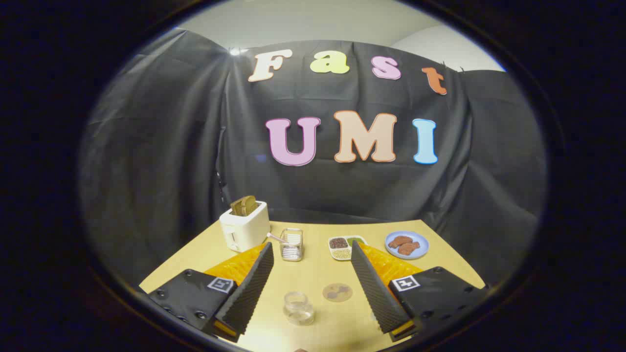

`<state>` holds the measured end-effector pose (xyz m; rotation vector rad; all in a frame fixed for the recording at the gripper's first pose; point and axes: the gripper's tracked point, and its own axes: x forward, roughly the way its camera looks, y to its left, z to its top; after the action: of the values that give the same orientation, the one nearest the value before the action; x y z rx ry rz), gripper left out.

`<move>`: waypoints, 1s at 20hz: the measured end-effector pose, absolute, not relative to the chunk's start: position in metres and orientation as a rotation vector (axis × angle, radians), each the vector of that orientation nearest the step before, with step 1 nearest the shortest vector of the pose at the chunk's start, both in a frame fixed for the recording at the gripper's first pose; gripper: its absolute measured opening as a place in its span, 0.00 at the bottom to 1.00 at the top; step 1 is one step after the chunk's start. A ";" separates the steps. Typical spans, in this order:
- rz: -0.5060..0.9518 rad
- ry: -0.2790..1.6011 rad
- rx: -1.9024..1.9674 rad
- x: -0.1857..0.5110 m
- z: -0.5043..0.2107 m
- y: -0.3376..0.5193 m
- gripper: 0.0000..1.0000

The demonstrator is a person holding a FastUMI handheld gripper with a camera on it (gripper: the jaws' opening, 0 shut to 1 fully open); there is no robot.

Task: Take the bottle from table, then pour the juice into the cup, finally place the bottle on the coaster

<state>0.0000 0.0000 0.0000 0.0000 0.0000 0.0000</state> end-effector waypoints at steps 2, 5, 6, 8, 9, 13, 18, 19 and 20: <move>-0.007 0.010 -0.004 0.002 -0.003 0.003 1.00; -0.013 0.015 -0.008 0.006 -0.007 0.007 1.00; -0.010 0.016 -0.008 0.007 -0.008 0.010 1.00; -0.008 0.020 -0.009 0.010 -0.010 0.015 1.00; -0.007 0.022 -0.009 0.010 -0.011 0.017 1.00; -0.001 0.016 -0.001 0.009 -0.007 0.025 1.00; -0.011 0.007 0.012 0.001 -0.012 0.026 1.00; -0.012 0.010 0.017 0.000 -0.014 0.026 1.00; -0.014 0.015 0.020 0.000 -0.017 0.027 1.00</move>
<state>0.0000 0.0265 -0.0172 0.0198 0.0148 -0.0144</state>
